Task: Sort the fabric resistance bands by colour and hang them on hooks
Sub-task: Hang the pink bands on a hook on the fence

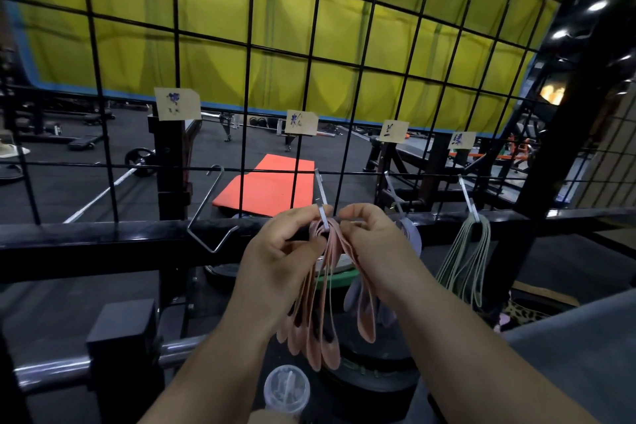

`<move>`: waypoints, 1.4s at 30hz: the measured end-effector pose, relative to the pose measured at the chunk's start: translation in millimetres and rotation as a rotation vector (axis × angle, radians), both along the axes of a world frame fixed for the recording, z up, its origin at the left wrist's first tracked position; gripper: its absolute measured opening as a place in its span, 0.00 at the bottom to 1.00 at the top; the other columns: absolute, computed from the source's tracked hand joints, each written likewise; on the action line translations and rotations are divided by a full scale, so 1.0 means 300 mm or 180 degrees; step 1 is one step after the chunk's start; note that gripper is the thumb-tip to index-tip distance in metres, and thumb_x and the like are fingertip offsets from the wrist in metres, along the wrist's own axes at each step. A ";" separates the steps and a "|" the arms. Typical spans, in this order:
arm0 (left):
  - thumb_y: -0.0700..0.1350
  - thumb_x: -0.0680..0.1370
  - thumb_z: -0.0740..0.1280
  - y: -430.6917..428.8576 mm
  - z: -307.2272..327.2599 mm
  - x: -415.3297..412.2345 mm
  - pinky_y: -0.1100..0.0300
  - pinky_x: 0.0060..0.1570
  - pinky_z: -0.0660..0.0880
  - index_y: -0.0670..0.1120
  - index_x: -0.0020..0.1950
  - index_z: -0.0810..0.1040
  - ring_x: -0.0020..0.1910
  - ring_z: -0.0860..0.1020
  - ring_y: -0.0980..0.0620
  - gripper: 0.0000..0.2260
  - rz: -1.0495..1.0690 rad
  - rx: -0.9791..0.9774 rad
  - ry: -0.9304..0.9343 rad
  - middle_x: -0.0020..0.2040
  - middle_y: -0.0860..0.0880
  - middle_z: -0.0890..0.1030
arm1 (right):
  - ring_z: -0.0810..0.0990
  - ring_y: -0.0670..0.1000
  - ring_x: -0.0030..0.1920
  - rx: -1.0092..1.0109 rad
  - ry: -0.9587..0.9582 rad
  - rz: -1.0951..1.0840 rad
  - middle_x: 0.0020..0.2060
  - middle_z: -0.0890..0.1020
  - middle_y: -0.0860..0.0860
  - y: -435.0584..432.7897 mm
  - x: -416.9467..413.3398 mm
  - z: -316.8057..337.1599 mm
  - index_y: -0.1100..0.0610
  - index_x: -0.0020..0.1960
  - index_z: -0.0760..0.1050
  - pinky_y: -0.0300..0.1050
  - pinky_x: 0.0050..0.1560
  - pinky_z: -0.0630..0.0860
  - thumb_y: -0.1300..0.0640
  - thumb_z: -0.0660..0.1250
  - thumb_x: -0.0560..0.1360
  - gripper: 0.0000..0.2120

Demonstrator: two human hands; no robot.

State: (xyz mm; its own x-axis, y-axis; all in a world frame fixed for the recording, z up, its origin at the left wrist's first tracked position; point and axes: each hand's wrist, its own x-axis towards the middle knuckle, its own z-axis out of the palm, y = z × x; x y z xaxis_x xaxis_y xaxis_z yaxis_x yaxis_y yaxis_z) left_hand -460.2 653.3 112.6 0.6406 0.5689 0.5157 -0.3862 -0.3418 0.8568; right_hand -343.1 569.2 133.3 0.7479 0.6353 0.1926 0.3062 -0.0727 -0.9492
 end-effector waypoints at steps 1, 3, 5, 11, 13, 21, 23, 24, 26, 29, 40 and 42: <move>0.36 0.77 0.67 0.001 -0.001 -0.001 0.74 0.47 0.73 0.55 0.59 0.82 0.52 0.79 0.62 0.17 0.0004 0.0010 0.0012 0.56 0.56 0.82 | 0.79 0.51 0.40 -0.0001 -0.0047 0.0016 0.40 0.83 0.54 -0.003 -0.003 -0.007 0.49 0.48 0.75 0.53 0.48 0.78 0.58 0.63 0.80 0.05; 0.37 0.77 0.66 0.001 -0.002 -0.003 0.74 0.49 0.72 0.56 0.58 0.82 0.54 0.78 0.63 0.17 0.0017 0.0013 0.0023 0.55 0.58 0.82 | 0.77 0.49 0.39 -0.0018 -0.0063 0.0022 0.37 0.82 0.50 -0.009 -0.008 -0.017 0.50 0.48 0.76 0.45 0.44 0.77 0.56 0.63 0.80 0.04; 0.37 0.77 0.67 0.001 -0.004 -0.005 0.75 0.50 0.71 0.59 0.56 0.81 0.54 0.78 0.65 0.17 0.0073 -0.0013 0.0019 0.54 0.59 0.82 | 0.77 0.48 0.40 -0.0076 -0.0078 -0.0001 0.39 0.82 0.50 -0.011 -0.010 -0.025 0.51 0.48 0.77 0.42 0.44 0.74 0.54 0.63 0.81 0.05; 0.40 0.78 0.66 -0.015 -0.025 -0.003 0.70 0.53 0.74 0.55 0.60 0.81 0.54 0.79 0.65 0.14 0.0289 0.0123 0.0032 0.53 0.59 0.83 | 0.83 0.48 0.50 -0.0030 0.0051 0.0157 0.46 0.86 0.49 -0.019 -0.024 -0.061 0.51 0.52 0.80 0.46 0.54 0.79 0.48 0.61 0.82 0.11; 0.40 0.78 0.66 -0.035 -0.030 -0.006 0.70 0.51 0.75 0.58 0.57 0.82 0.52 0.80 0.64 0.14 0.0273 0.0087 0.0029 0.50 0.61 0.84 | 0.84 0.48 0.49 0.0070 0.0178 0.0269 0.46 0.86 0.50 -0.024 -0.033 -0.071 0.51 0.53 0.81 0.46 0.52 0.79 0.46 0.61 0.81 0.13; 0.46 0.78 0.67 -0.074 -0.051 0.007 0.77 0.43 0.71 0.61 0.54 0.80 0.47 0.80 0.69 0.10 0.0503 -0.0183 -0.0014 0.46 0.67 0.82 | 0.83 0.43 0.51 0.0065 -0.0065 0.0241 0.48 0.85 0.44 -0.039 -0.046 -0.090 0.45 0.53 0.80 0.47 0.57 0.78 0.42 0.61 0.80 0.11; 0.47 0.77 0.67 -0.072 -0.057 0.013 0.74 0.44 0.73 0.60 0.54 0.81 0.47 0.81 0.66 0.09 0.0492 -0.0240 -0.0001 0.47 0.64 0.83 | 0.83 0.42 0.50 0.0092 -0.0108 0.0281 0.48 0.85 0.43 -0.044 -0.049 -0.096 0.43 0.53 0.80 0.45 0.55 0.79 0.42 0.61 0.79 0.11; 0.47 0.77 0.67 -0.070 -0.057 0.015 0.72 0.45 0.74 0.59 0.54 0.82 0.47 0.81 0.65 0.09 0.0493 -0.0259 -0.0010 0.47 0.63 0.84 | 0.83 0.42 0.50 0.0114 -0.0102 0.0298 0.49 0.85 0.43 -0.046 -0.050 -0.099 0.43 0.54 0.79 0.44 0.54 0.79 0.42 0.61 0.79 0.11; 0.46 0.78 0.67 -0.062 -0.055 0.022 0.67 0.46 0.75 0.57 0.52 0.83 0.47 0.82 0.62 0.08 0.0512 -0.0287 -0.0070 0.46 0.60 0.84 | 0.83 0.42 0.50 0.0164 -0.0060 0.0336 0.49 0.85 0.44 -0.048 -0.048 -0.102 0.44 0.56 0.79 0.42 0.52 0.79 0.43 0.61 0.80 0.11; 0.45 0.78 0.66 -0.052 -0.050 0.026 0.62 0.48 0.75 0.56 0.50 0.83 0.48 0.82 0.60 0.08 0.0561 -0.0296 -0.0145 0.47 0.59 0.84 | 0.83 0.45 0.53 0.0116 -0.0022 0.0427 0.51 0.85 0.46 -0.048 -0.038 -0.111 0.45 0.58 0.80 0.47 0.56 0.79 0.43 0.60 0.80 0.13; 0.40 0.80 0.63 -0.027 -0.040 0.015 0.78 0.50 0.66 0.53 0.55 0.83 0.55 0.75 0.66 0.12 0.0496 0.0250 0.0029 0.53 0.58 0.79 | 0.80 0.39 0.48 0.0239 -0.0867 0.0085 0.47 0.82 0.41 -0.077 -0.052 -0.105 0.37 0.50 0.73 0.37 0.50 0.76 0.55 0.66 0.78 0.11; 0.41 0.80 0.62 -0.030 -0.036 0.014 0.78 0.50 0.66 0.52 0.55 0.83 0.54 0.75 0.66 0.12 0.0410 0.0255 0.0060 0.53 0.57 0.79 | 0.80 0.37 0.50 0.0448 -0.1008 0.0121 0.48 0.82 0.38 -0.082 -0.066 -0.092 0.39 0.49 0.75 0.32 0.51 0.75 0.59 0.64 0.79 0.13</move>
